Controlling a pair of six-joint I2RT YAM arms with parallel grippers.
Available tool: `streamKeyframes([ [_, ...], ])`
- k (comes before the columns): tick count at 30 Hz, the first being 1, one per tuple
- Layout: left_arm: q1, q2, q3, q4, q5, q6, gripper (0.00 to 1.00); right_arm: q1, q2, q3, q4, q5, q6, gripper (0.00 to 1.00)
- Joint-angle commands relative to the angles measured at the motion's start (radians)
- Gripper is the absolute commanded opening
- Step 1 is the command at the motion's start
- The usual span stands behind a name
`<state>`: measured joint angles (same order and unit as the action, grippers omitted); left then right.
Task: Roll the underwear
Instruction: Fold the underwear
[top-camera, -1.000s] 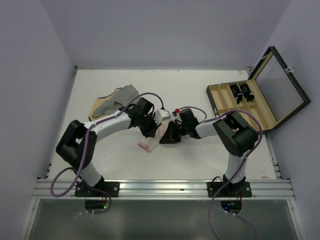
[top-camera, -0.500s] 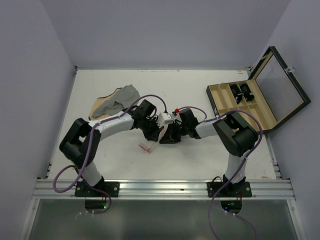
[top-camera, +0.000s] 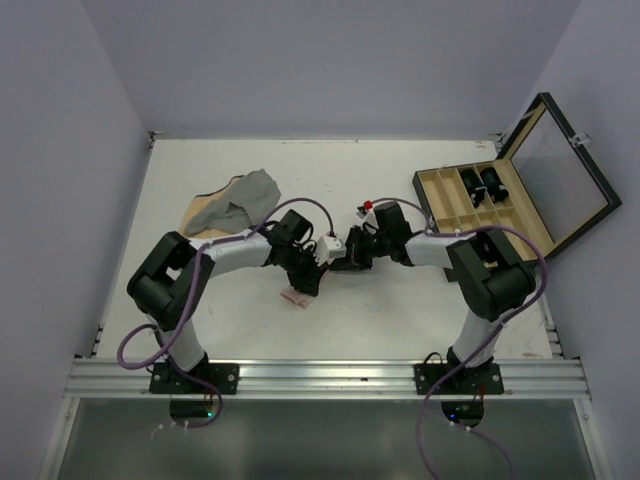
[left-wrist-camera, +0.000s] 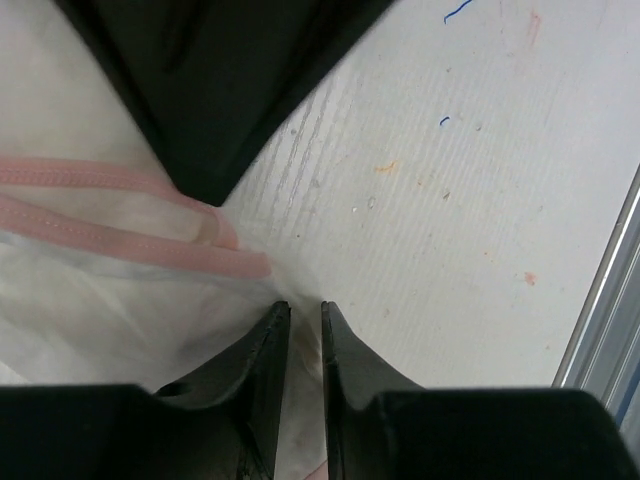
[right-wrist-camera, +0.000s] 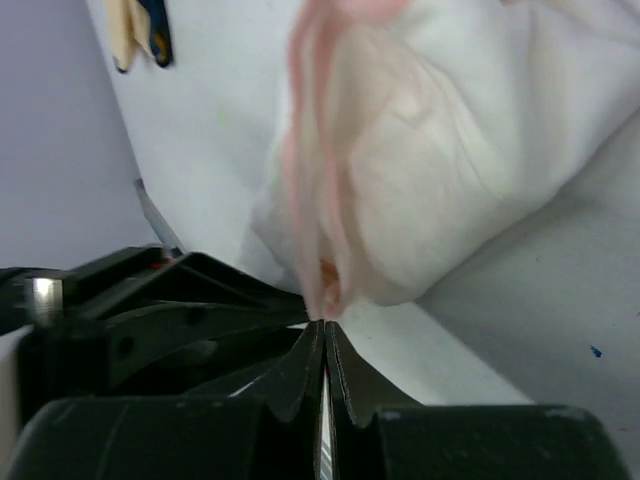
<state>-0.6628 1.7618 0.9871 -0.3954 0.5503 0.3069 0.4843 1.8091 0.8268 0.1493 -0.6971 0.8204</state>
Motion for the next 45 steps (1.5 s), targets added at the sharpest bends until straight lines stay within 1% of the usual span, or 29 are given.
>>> streamKeyframes([
  [1, -0.004, 0.048, -0.039, 0.062, -0.084, 0.029, 0.26, -0.023, -0.054, 0.046, 0.054, -0.058, 0.058, 0.08],
  [3, -0.003, 0.050, -0.039, 0.066, -0.082, 0.027, 0.28, -0.023, -0.053, 0.044, 0.096, -0.065, 0.132, 0.08],
  [5, -0.003, 0.042, -0.042, 0.070, -0.085, 0.023, 0.29, -0.023, -0.044, 0.017, 0.182, -0.056, 0.195, 0.08],
  [6, -0.003, 0.039, -0.045, 0.072, -0.085, 0.021, 0.29, -0.023, -0.034, 0.006, 0.220, -0.047, 0.251, 0.09],
  [7, -0.003, 0.039, -0.045, 0.072, -0.082, 0.023, 0.29, -0.020, -0.027, -0.003, 0.284, -0.041, 0.272, 0.09],
  [10, -0.003, 0.041, -0.044, 0.070, -0.079, 0.021, 0.29, -0.006, 0.012, -0.011, 0.356, -0.019, 0.313, 0.09],
  [13, -0.003, 0.044, -0.042, 0.069, -0.081, 0.018, 0.29, 0.013, 0.042, 0.003, 0.394, 0.010, 0.335, 0.10],
  [18, -0.003, 0.048, -0.039, 0.066, -0.082, 0.021, 0.29, 0.049, 0.133, 0.035, 0.415, 0.027, 0.347, 0.10],
  [20, -0.003, 0.042, -0.041, 0.064, -0.084, 0.021, 0.30, 0.057, 0.163, 0.035, 0.389, 0.048, 0.330, 0.10],
  [22, -0.003, 0.036, -0.042, 0.061, -0.082, 0.023, 0.31, 0.057, 0.194, 0.037, 0.334, 0.053, 0.277, 0.10],
  [26, -0.003, -0.039, -0.028, 0.038, -0.070, 0.031, 0.38, 0.054, 0.243, 0.041, 0.263, 0.051, 0.197, 0.09],
  [27, -0.003, -0.063, -0.021, 0.014, -0.066, 0.046, 0.40, 0.054, 0.245, 0.050, 0.215, 0.060, 0.151, 0.09],
  [28, -0.003, -0.121, -0.007, -0.005, -0.066, 0.054, 0.42, 0.054, 0.251, 0.081, 0.176, 0.062, 0.122, 0.09],
  [29, -0.003, -0.152, 0.004, -0.022, -0.067, 0.063, 0.47, 0.054, 0.257, 0.095, 0.142, 0.059, 0.097, 0.09],
  [30, 0.002, -0.188, 0.024, -0.037, -0.078, 0.061, 0.50, 0.054, 0.263, 0.106, 0.121, 0.035, 0.068, 0.08],
  [31, 0.027, -0.253, 0.030, -0.039, -0.066, 0.057, 0.54, 0.053, 0.272, 0.129, 0.112, 0.018, 0.053, 0.08],
  [32, 0.052, -0.280, 0.036, -0.040, -0.044, 0.052, 0.61, 0.053, 0.288, 0.139, 0.093, 0.005, 0.039, 0.08],
  [33, 0.084, -0.300, 0.053, -0.046, 0.027, 0.046, 0.64, 0.054, 0.297, 0.149, 0.084, -0.037, 0.007, 0.08],
  [34, 0.145, -0.315, 0.064, -0.062, 0.057, 0.047, 0.65, 0.053, 0.306, 0.156, 0.082, -0.057, -0.003, 0.08],
  [35, 0.167, -0.315, 0.073, -0.075, 0.081, 0.047, 0.64, 0.051, 0.321, 0.175, 0.069, -0.070, -0.035, 0.08],
  [36, 0.181, -0.308, 0.077, -0.107, 0.170, 0.057, 0.61, 0.051, 0.325, 0.182, 0.049, -0.076, -0.050, 0.08],
  [37, 0.202, -0.277, 0.084, -0.131, 0.224, 0.066, 0.56, 0.053, 0.331, 0.193, 0.044, -0.087, -0.061, 0.07],
  [38, 0.209, -0.254, 0.082, -0.143, 0.270, 0.057, 0.47, 0.051, 0.334, 0.198, 0.042, -0.091, -0.075, 0.07],
  [39, 0.212, -0.227, 0.078, -0.155, 0.384, 0.038, 0.42, 0.051, 0.341, 0.205, 0.041, -0.102, -0.084, 0.07],
  [40, 0.215, -0.164, 0.061, -0.160, 0.445, 0.031, 0.38, 0.051, 0.346, 0.224, 0.032, -0.120, -0.096, 0.07],
  [41, 0.218, -0.133, 0.045, -0.154, 0.503, 0.020, 0.32, 0.051, 0.351, 0.236, 0.024, -0.133, -0.133, 0.07],
  [42, 0.229, -0.107, 0.023, -0.108, 0.608, -0.017, 0.31, 0.051, 0.361, 0.251, -0.019, -0.139, -0.157, 0.07],
  [44, 0.233, -0.053, -0.040, -0.018, 0.677, -0.089, 0.28, 0.051, 0.368, 0.285, -0.054, -0.150, -0.200, 0.07],
  [45, 0.233, -0.035, -0.054, 0.069, 0.721, -0.151, 0.27, 0.051, 0.369, 0.290, -0.062, -0.154, -0.208, 0.06],
])
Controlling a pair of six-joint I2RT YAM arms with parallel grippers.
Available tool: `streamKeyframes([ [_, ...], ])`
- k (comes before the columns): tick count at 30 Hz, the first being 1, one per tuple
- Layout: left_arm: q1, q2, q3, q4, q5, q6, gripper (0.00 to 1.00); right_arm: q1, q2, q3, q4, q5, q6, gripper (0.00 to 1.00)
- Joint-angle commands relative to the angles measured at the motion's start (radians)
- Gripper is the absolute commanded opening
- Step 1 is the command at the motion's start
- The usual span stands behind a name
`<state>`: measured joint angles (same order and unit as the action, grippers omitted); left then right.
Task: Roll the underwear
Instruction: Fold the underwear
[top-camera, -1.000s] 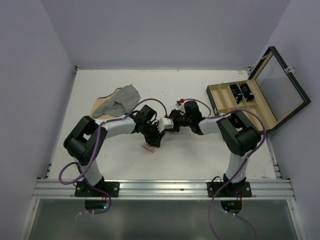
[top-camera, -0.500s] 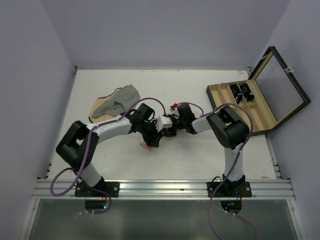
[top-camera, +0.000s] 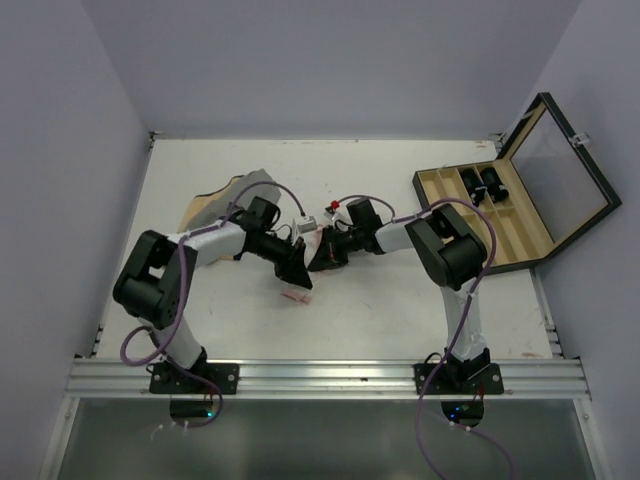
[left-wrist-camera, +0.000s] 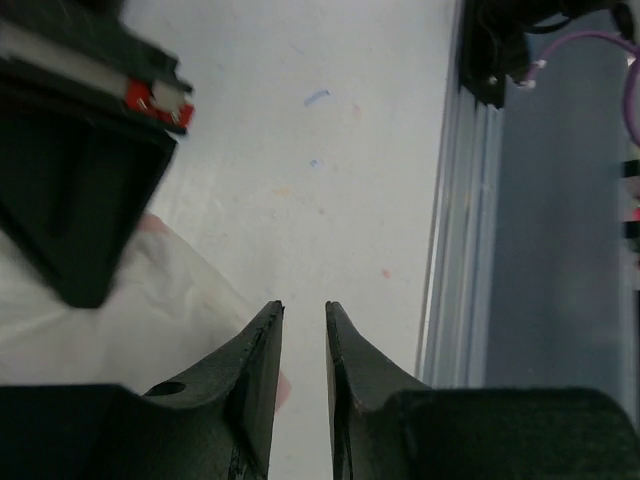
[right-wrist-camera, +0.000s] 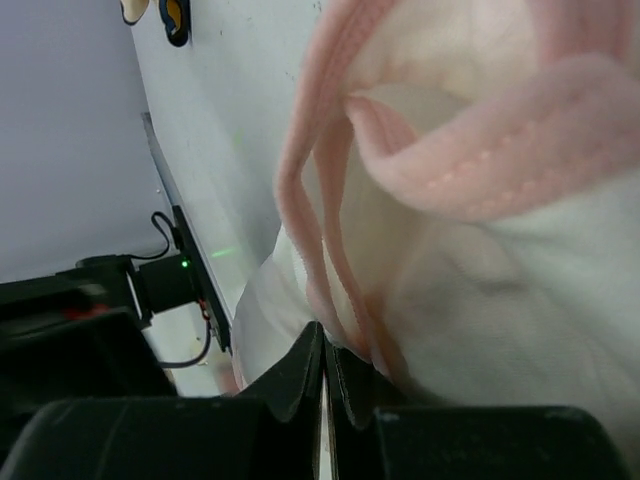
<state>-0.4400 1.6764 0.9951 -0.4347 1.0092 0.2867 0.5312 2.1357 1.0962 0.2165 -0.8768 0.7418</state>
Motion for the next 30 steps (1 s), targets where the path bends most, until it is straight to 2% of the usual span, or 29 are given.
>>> streamKeyframes([
  [1, 0.009, 0.057, -0.079, 0.163, 0.273, -0.174, 0.26, 0.004, 0.044, 0.028, -0.128, 0.016, -0.133, 0.06],
  [2, 0.009, 0.063, -0.116, 0.269, 0.282, -0.225, 0.26, 0.004, 0.046, 0.033, -0.132, 0.007, -0.145, 0.06],
  [7, 0.011, 0.152, -0.177, 0.418, 0.201, -0.400, 0.22, 0.006, 0.049, 0.056, -0.152, -0.017, -0.168, 0.06],
  [9, 0.021, 0.186, -0.208, 0.529, 0.164, -0.482, 0.22, 0.004, 0.049, 0.062, -0.173, -0.021, -0.189, 0.07],
  [11, 0.030, 0.241, -0.214, 0.573, 0.146, -0.514, 0.21, 0.004, 0.046, 0.071, -0.175, -0.025, -0.200, 0.08],
  [17, 0.044, 0.347, -0.217, 0.623, 0.097, -0.560, 0.17, 0.004, 0.033, 0.097, -0.192, -0.021, -0.206, 0.10],
  [22, 0.055, 0.375, -0.256, 0.666, 0.068, -0.587, 0.15, -0.013, -0.003, 0.122, -0.206, 0.005, -0.200, 0.20],
  [26, 0.057, 0.371, -0.266, 0.676, 0.068, -0.590, 0.13, -0.054, -0.068, 0.154, -0.166, 0.042, -0.124, 0.27],
  [30, 0.058, 0.367, -0.269, 0.677, 0.066, -0.589, 0.13, -0.065, -0.082, 0.166, -0.079, 0.044, -0.038, 0.28],
])
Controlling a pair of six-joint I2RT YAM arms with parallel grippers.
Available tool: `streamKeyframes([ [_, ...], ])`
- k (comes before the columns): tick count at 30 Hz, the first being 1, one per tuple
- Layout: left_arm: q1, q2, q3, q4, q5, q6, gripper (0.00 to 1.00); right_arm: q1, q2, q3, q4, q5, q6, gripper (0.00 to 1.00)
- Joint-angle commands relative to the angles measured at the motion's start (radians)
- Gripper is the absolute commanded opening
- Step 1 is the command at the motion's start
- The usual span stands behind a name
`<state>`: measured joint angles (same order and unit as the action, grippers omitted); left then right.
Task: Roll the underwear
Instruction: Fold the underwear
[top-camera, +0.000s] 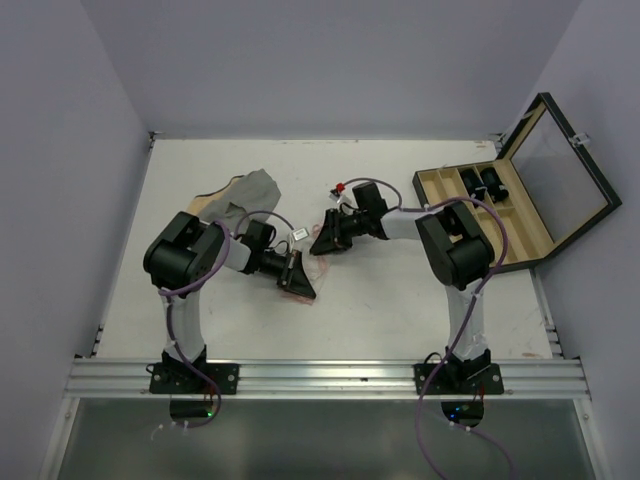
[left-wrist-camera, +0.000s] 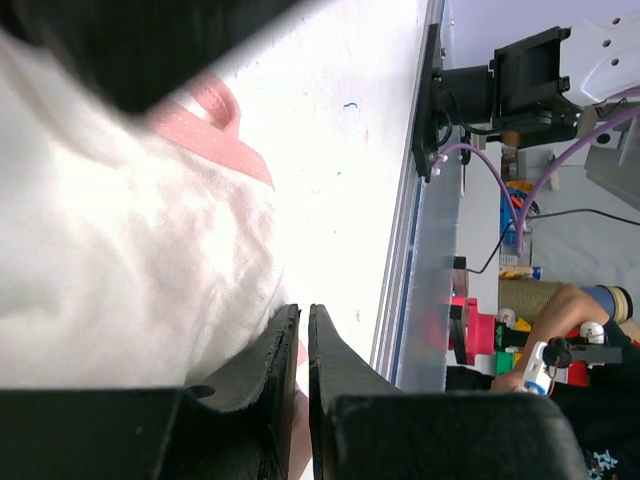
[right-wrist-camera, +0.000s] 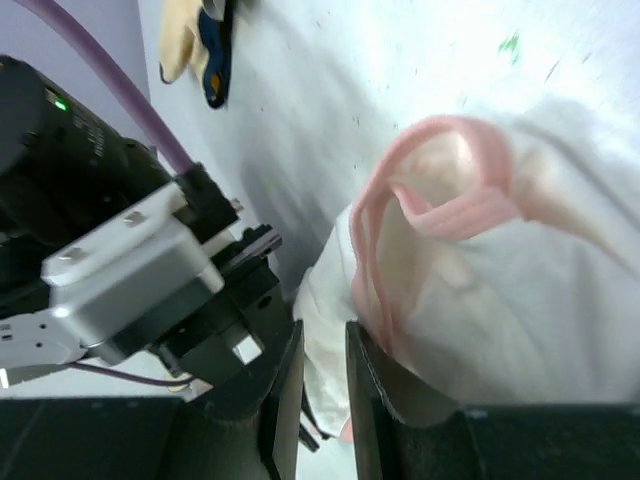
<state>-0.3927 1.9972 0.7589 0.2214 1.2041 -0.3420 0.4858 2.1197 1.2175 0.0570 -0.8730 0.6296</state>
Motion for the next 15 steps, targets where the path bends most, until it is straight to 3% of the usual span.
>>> streamKeyframes([
  [1, 0.009, 0.046, -0.033, 0.022, -0.129, 0.041, 0.13, -0.018, -0.049, 0.042, 0.102, 0.035, 0.099, 0.27],
  [9, 0.011, 0.049, -0.035, 0.026, -0.132, 0.034, 0.12, -0.016, 0.088, 0.008, 0.349, 0.020, 0.332, 0.27],
  [15, 0.014, 0.037, -0.039, 0.027, -0.143, 0.035, 0.12, -0.032, 0.189, 0.076, 0.205, 0.101, 0.223, 0.26],
])
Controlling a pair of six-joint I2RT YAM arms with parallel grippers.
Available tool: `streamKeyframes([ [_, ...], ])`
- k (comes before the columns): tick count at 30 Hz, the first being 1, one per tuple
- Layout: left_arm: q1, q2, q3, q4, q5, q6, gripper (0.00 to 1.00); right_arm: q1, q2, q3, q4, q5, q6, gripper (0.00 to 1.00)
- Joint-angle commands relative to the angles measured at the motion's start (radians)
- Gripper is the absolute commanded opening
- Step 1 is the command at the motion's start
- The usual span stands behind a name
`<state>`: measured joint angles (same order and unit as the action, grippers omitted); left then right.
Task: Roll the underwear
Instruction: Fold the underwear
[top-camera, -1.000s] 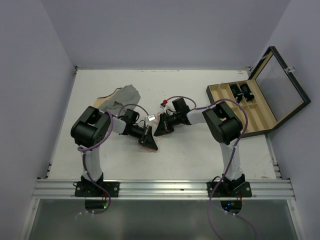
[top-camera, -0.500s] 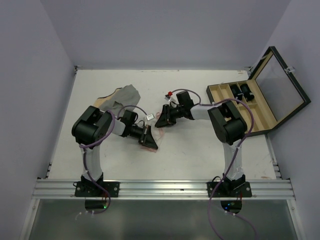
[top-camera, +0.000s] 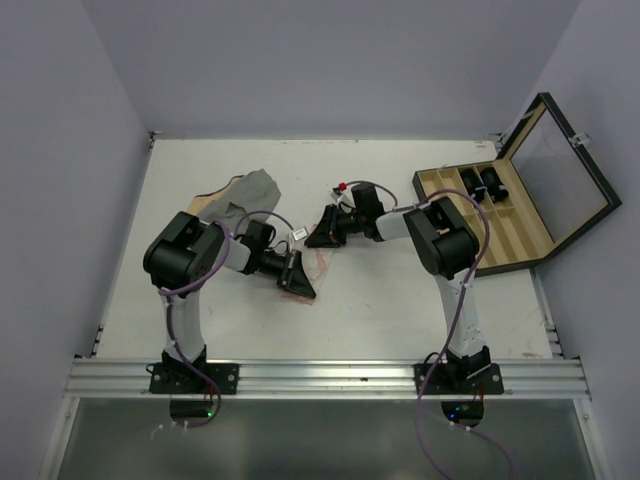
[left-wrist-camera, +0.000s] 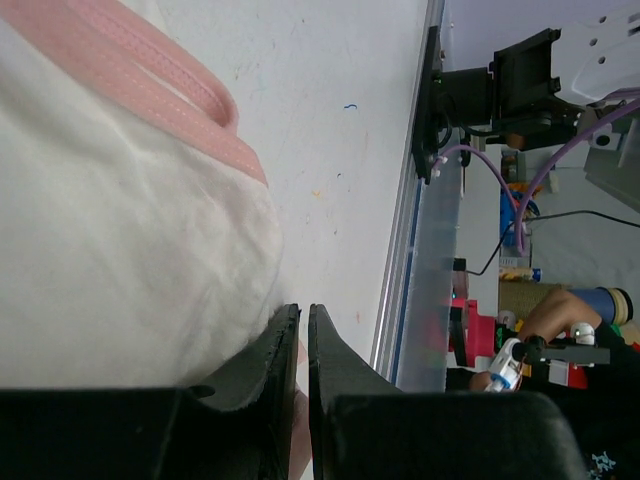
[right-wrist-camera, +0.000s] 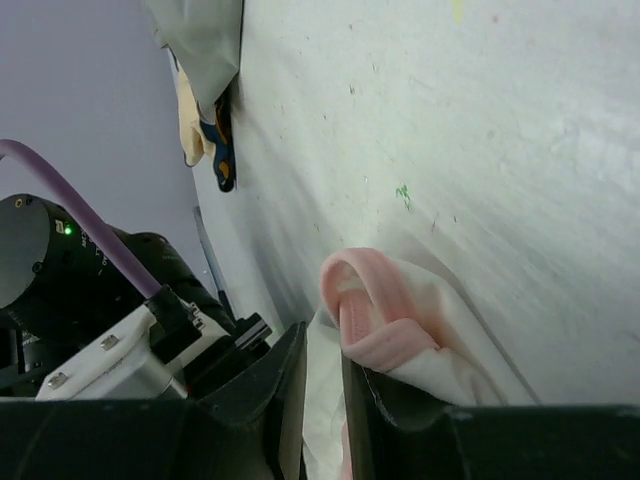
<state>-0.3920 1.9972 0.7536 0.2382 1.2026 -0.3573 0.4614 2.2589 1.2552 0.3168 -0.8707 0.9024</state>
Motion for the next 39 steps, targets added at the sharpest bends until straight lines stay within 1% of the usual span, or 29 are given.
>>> streamKeyframes([
  [1, 0.012, 0.032, -0.037, 0.013, -0.141, 0.052, 0.13, -0.009, 0.060, 0.065, -0.061, 0.104, -0.075, 0.26],
  [5, 0.012, -0.030, -0.025, 0.009, -0.118, 0.070, 0.20, -0.009, 0.094, 0.173, -0.154, 0.075, -0.152, 0.25],
  [6, 0.010, -0.082, -0.011, -0.009, -0.123, 0.090, 0.22, -0.007, 0.096, 0.191, -0.168, 0.059, -0.174, 0.25],
  [8, 0.010, -0.158, 0.009, -0.040, -0.141, 0.128, 0.36, 0.003, 0.091, 0.257, -0.224, 0.023, -0.253, 0.24],
  [9, 0.010, -0.246, 0.032, -0.049, -0.155, 0.144, 0.45, 0.009, 0.081, 0.259, -0.207, -0.032, -0.255, 0.24],
  [11, 0.008, -0.337, 0.068, -0.112, -0.179, 0.214, 0.52, 0.016, 0.024, 0.259, -0.183, -0.074, -0.282, 0.25],
  [12, 0.008, -0.419, 0.116, -0.144, -0.210, 0.245, 0.60, 0.017, 0.004, 0.265, -0.200, -0.099, -0.302, 0.25],
  [13, 0.008, -0.458, 0.140, -0.225, -0.228, 0.286, 0.62, 0.017, -0.042, 0.269, -0.211, -0.108, -0.330, 0.26],
  [14, 0.008, -0.497, 0.160, -0.273, -0.262, 0.349, 0.65, 0.016, -0.064, 0.276, -0.247, -0.116, -0.345, 0.26],
  [15, 0.010, -0.564, 0.185, -0.310, -0.285, 0.395, 0.77, 0.016, -0.088, 0.289, -0.277, -0.123, -0.365, 0.27],
  [16, 0.010, -0.595, 0.228, -0.397, -0.311, 0.441, 0.82, 0.016, -0.111, 0.297, -0.312, -0.116, -0.422, 0.28],
  [17, 0.010, -0.622, 0.249, -0.433, -0.340, 0.516, 0.89, 0.016, -0.160, 0.300, -0.378, -0.102, -0.445, 0.31],
  [18, 0.010, -0.659, 0.268, -0.468, -0.410, 0.550, 1.00, 0.016, -0.182, 0.306, -0.407, -0.093, -0.467, 0.32],
  [19, 0.010, -0.669, 0.291, -0.520, -0.454, 0.598, 1.00, 0.016, -0.200, 0.308, -0.438, -0.062, -0.488, 0.32],
  [20, 0.012, -0.678, 0.340, -0.599, -0.535, 0.663, 1.00, 0.017, -0.223, 0.311, -0.515, -0.045, -0.534, 0.34],
  [21, 0.013, -0.690, 0.357, -0.626, -0.593, 0.676, 1.00, 0.020, -0.257, 0.305, -0.533, -0.039, -0.540, 0.36],
  [22, 0.013, -0.698, 0.369, -0.628, -0.674, 0.657, 1.00, 0.029, -0.277, 0.279, -0.551, -0.034, -0.559, 0.37],
  [23, 0.015, -0.710, 0.395, -0.634, -0.842, 0.615, 1.00, 0.039, -0.292, 0.262, -0.593, 0.004, -0.565, 0.38],
  [24, 0.016, -0.719, 0.407, -0.639, -0.869, 0.623, 1.00, 0.055, -0.314, 0.242, -0.597, 0.010, -0.566, 0.39],
  [25, 0.024, -0.729, 0.411, -0.633, -0.861, 0.642, 1.00, 0.065, -0.320, 0.198, -0.598, 0.012, -0.563, 0.39],
  [26, 0.044, -0.739, 0.415, -0.628, -0.847, 0.703, 1.00, 0.075, -0.321, 0.178, -0.602, 0.027, -0.563, 0.40],
  [29, 0.044, -0.762, 0.434, -0.611, -0.837, 0.780, 1.00, 0.114, -0.312, 0.113, -0.572, 0.030, -0.570, 0.40],
  [33, 0.042, -0.741, 0.452, -0.668, -0.812, 0.865, 1.00, 0.144, -0.228, 0.140, -0.633, 0.006, -0.623, 0.38],
  [34, 0.042, -0.741, 0.443, -0.709, -0.795, 0.926, 1.00, 0.146, -0.184, 0.148, -0.650, -0.001, -0.660, 0.38],
  [36, 0.033, -0.770, 0.402, -0.726, -0.785, 0.995, 1.00, 0.146, -0.147, 0.168, -0.711, -0.001, -0.707, 0.36],
  [37, 0.021, -0.790, 0.338, -0.721, -0.787, 1.032, 1.00, 0.146, -0.134, 0.171, -0.732, 0.005, -0.753, 0.36],
  [38, 0.004, -0.845, 0.285, -0.700, -0.787, 1.094, 1.00, 0.148, -0.113, 0.171, -0.764, 0.007, -0.770, 0.35],
  [39, -0.005, -0.873, 0.238, -0.676, -0.791, 1.125, 1.00, 0.146, -0.105, 0.177, -0.784, 0.013, -0.793, 0.35],
])
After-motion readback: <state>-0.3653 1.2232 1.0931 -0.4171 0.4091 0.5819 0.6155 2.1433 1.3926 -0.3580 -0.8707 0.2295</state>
